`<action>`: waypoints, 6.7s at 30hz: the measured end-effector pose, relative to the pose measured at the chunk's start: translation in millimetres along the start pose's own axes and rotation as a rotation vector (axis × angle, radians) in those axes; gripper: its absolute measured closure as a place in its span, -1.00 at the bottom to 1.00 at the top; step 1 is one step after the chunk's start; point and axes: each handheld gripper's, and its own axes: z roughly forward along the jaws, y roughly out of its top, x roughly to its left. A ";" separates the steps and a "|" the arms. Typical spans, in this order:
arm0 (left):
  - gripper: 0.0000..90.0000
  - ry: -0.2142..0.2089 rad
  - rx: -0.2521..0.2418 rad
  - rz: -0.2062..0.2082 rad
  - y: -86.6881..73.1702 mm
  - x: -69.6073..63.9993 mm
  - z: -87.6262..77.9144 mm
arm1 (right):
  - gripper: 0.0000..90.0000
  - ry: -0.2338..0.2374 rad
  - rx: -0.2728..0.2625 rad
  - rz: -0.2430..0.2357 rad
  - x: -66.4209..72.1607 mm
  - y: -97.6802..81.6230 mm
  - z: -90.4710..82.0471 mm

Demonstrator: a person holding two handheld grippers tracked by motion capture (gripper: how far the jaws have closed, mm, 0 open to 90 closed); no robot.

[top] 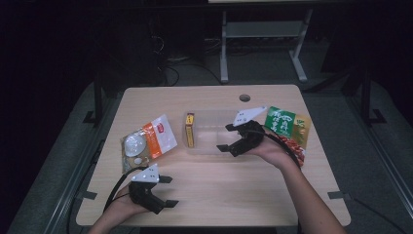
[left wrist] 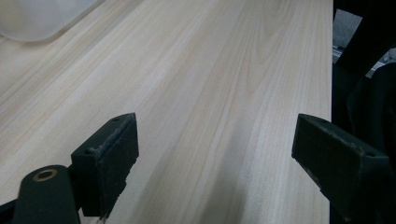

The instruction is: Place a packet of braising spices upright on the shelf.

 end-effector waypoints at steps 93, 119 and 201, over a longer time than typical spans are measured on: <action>-0.67 0.003 0.021 -0.005 -0.9 0.8 4.2 | 1.00 -0.508 0.315 0.306 -91.7 -143.3 -77.5; -0.67 0.001 0.020 -0.013 1.0 2.8 9.2 | 1.00 -0.616 0.343 0.431 -164.9 -151.1 -64.5; -0.72 0.029 0.029 0.038 46.9 -11.0 45.3 | -0.02 -0.159 0.191 0.191 44.4 -114.0 -56.2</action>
